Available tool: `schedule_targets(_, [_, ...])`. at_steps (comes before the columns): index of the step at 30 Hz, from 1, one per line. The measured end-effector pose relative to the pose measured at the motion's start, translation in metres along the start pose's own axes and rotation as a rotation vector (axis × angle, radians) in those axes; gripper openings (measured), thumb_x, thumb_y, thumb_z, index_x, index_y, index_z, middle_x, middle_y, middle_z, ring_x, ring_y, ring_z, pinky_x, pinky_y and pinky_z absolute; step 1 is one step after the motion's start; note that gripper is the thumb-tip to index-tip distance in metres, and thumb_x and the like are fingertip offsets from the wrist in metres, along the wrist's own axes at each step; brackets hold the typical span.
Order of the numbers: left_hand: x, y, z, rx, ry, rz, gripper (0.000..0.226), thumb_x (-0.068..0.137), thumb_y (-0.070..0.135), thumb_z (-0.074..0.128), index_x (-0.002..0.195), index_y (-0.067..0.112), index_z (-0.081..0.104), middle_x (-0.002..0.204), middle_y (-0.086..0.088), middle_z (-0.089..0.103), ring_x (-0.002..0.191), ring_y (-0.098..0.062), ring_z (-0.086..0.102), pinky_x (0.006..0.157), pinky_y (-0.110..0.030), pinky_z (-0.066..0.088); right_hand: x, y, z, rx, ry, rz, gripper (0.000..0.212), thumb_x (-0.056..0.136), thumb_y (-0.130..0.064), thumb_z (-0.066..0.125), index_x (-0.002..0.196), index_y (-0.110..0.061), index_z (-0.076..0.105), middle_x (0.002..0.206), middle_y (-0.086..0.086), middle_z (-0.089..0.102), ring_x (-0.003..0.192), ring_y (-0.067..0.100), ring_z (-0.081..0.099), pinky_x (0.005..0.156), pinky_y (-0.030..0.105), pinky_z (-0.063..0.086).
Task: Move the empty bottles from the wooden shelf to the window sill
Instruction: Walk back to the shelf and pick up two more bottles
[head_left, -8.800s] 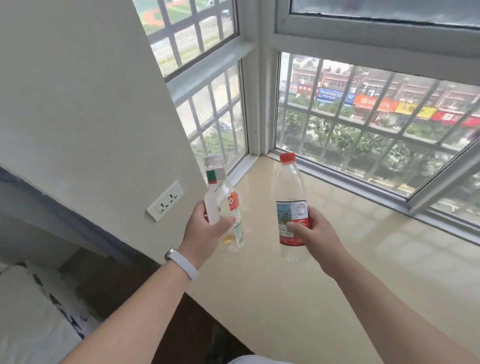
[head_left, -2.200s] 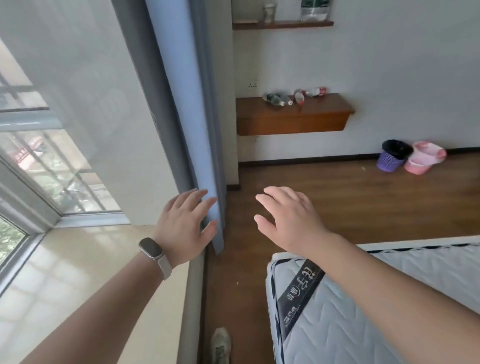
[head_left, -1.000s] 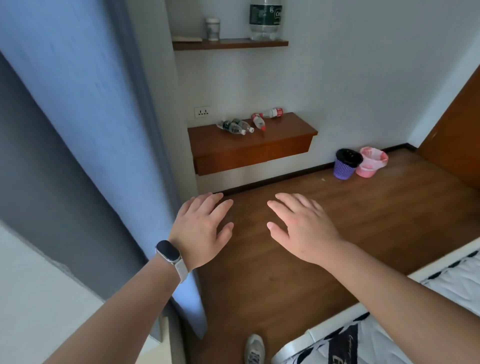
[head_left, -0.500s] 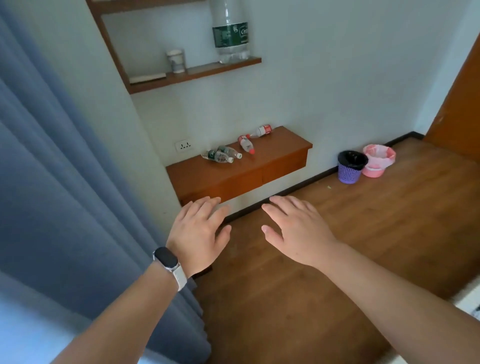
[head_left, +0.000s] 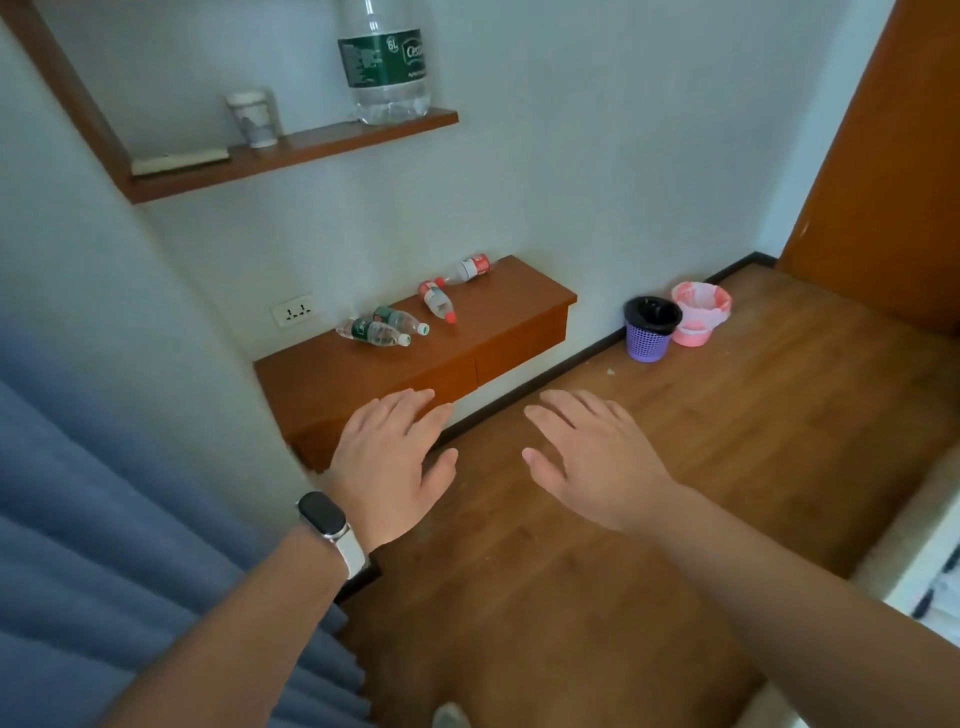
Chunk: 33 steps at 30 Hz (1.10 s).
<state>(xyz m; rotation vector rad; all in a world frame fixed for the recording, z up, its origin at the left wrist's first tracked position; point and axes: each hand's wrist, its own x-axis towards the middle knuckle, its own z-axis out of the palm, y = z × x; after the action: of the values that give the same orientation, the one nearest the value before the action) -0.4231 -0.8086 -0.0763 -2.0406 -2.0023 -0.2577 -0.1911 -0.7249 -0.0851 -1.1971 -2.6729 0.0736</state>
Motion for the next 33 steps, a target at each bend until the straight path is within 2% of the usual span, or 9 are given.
schedule_targets(3, [0.031, -0.012, 0.023, -0.036, -0.031, 0.025, 0.059, 0.092, 0.055, 0.037, 0.128, 0.021, 0.069, 0.132, -0.007, 0.067, 0.124, -0.03, 0.061, 0.101, -0.051, 0.048, 0.022, 0.014, 0.015, 0.003, -0.031, 0.027, 0.054, 0.1, -0.056, 0.034, 0.147, -0.03, 0.041, 0.156, -0.004, 0.039, 0.144, 0.017, 0.033, 0.117, 0.037, 0.023])
schedule_targets(7, [0.08, -0.039, 0.056, -0.079, -0.039, 0.082, 0.054, 0.093, 0.053, 0.044, 0.127, 0.02, 0.069, 0.13, -0.008, 0.068, 0.122, -0.031, 0.063, 0.097, -0.052, 0.05, 0.072, 0.03, 0.034, -0.023, -0.084, 0.08, 0.054, 0.1, -0.056, 0.035, 0.148, -0.031, 0.039, 0.156, -0.005, 0.038, 0.145, 0.019, 0.031, 0.118, 0.038, 0.023])
schedule_targets(9, [0.102, -0.058, 0.07, -0.093, -0.045, 0.1, 0.057, 0.093, 0.055, 0.039, 0.128, 0.02, 0.068, 0.131, -0.008, 0.068, 0.122, -0.031, 0.063, 0.097, -0.052, 0.05, 0.102, 0.03, 0.039, -0.029, -0.084, 0.089, 0.054, 0.1, -0.057, 0.035, 0.147, -0.031, 0.04, 0.155, -0.005, 0.039, 0.145, 0.02, 0.033, 0.118, 0.039, 0.024])
schedule_targets(14, [0.161, -0.12, 0.093, -0.112, -0.037, 0.098, 0.057, 0.093, 0.052, 0.038, 0.128, 0.018, 0.068, 0.129, -0.01, 0.068, 0.121, -0.032, 0.063, 0.097, -0.052, 0.05, 0.194, 0.025, 0.044, -0.062, -0.067, 0.062, 0.056, 0.098, -0.057, 0.032, 0.144, -0.027, 0.044, 0.15, -0.001, 0.046, 0.14, 0.022, 0.04, 0.114, 0.041, 0.031])
schedule_targets(19, [0.201, -0.177, 0.112, -0.12, -0.011, 0.099, 0.055, 0.093, 0.048, 0.039, 0.128, 0.015, 0.066, 0.128, -0.01, 0.066, 0.12, -0.03, 0.062, 0.097, -0.05, 0.052, 0.264, 0.015, 0.051, -0.065, -0.01, 0.062, 0.048, 0.098, -0.052, 0.041, 0.134, -0.024, 0.055, 0.14, 0.002, 0.057, 0.13, 0.026, 0.051, 0.106, 0.043, 0.041])
schedule_targets(24, [0.23, -0.213, 0.121, -0.095, -0.003, 0.053, 0.053, 0.092, 0.048, 0.04, 0.125, 0.017, 0.068, 0.125, -0.009, 0.068, 0.118, -0.029, 0.064, 0.096, -0.047, 0.052, 0.313, 0.018, 0.051, -0.074, -0.067, 0.045, 0.065, 0.094, -0.06, 0.022, 0.138, -0.024, 0.053, 0.144, 0.002, 0.054, 0.132, 0.028, 0.05, 0.106, 0.046, 0.041])
schedule_targets(28, [0.252, -0.222, 0.128, -0.095, 0.012, 0.041, 0.052, 0.091, 0.046, 0.04, 0.123, 0.016, 0.069, 0.121, -0.007, 0.069, 0.115, -0.028, 0.065, 0.094, -0.046, 0.053, 0.347, 0.032, 0.049, -0.08, -0.046, 0.054, 0.064, 0.094, -0.06, 0.022, 0.139, -0.025, 0.053, 0.144, 0.002, 0.054, 0.132, 0.028, 0.05, 0.106, 0.045, 0.042])
schedule_targets(33, [0.285, -0.221, 0.142, -0.063, -0.037, 0.014, 0.051, 0.091, 0.046, 0.041, 0.122, 0.018, 0.069, 0.122, -0.005, 0.069, 0.115, -0.026, 0.065, 0.095, -0.045, 0.052, 0.38, 0.06, 0.063, -0.041, -0.075, 0.022, 0.075, 0.089, -0.064, 0.011, 0.144, -0.027, 0.048, 0.151, 0.001, 0.047, 0.139, 0.026, 0.042, 0.112, 0.046, 0.036])
